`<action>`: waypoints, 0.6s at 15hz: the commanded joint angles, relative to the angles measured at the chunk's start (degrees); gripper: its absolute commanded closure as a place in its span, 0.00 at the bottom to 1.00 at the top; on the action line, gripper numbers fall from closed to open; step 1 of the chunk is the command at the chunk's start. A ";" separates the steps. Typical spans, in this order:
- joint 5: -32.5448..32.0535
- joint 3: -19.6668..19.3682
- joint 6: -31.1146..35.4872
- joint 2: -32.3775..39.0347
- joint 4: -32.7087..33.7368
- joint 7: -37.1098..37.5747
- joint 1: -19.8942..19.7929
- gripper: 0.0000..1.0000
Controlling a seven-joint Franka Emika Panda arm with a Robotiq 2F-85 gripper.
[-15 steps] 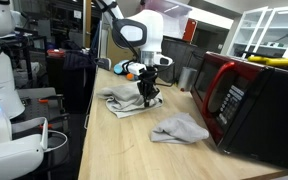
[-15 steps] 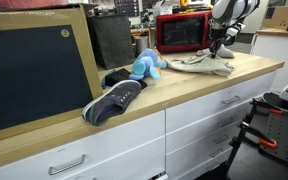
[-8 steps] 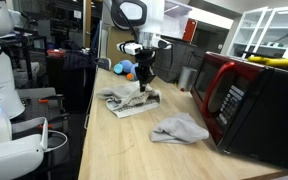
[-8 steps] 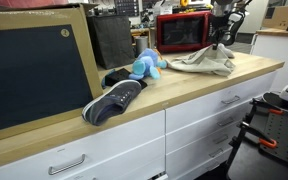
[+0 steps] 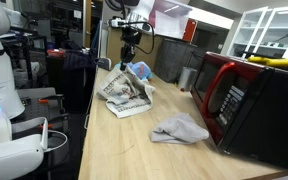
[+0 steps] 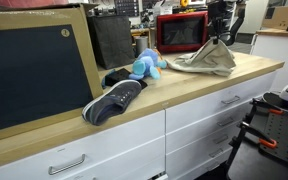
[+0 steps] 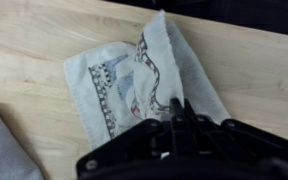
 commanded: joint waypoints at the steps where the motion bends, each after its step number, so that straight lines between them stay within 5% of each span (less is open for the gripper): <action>1: 3.87 1.35 -8.92 -1.71 2.66 4.24 1.84 1.00; 9: 9.22 2.11 -23.07 -1.98 7.13 6.68 2.94 1.00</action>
